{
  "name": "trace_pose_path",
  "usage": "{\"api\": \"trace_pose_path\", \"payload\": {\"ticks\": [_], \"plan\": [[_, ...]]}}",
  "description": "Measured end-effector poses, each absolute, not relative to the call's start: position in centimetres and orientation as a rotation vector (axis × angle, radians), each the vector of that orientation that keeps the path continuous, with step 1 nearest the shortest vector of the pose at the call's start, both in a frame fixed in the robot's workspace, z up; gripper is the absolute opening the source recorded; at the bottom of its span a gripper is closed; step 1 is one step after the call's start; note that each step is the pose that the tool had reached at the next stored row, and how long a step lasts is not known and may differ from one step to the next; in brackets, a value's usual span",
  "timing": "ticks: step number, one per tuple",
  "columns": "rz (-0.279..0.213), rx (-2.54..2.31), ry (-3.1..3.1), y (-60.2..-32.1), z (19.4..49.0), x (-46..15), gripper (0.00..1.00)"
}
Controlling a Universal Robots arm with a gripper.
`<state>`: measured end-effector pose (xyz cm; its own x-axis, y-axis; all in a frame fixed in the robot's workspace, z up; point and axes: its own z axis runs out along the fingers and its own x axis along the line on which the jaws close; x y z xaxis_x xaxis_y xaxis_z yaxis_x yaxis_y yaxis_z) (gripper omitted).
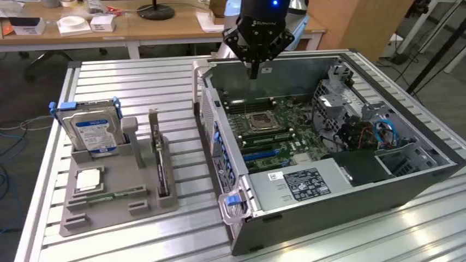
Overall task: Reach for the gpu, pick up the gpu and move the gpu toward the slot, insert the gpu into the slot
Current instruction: 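Reach for the gpu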
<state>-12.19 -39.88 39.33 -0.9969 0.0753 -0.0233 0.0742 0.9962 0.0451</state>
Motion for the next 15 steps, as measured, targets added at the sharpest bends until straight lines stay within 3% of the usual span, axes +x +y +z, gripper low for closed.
{"api": "trace_pose_path", "payload": {"ticks": [15], "plan": [[0.069, 0.117, 3.114, -39.88, 39.33, -12.57, 0.11]]}}
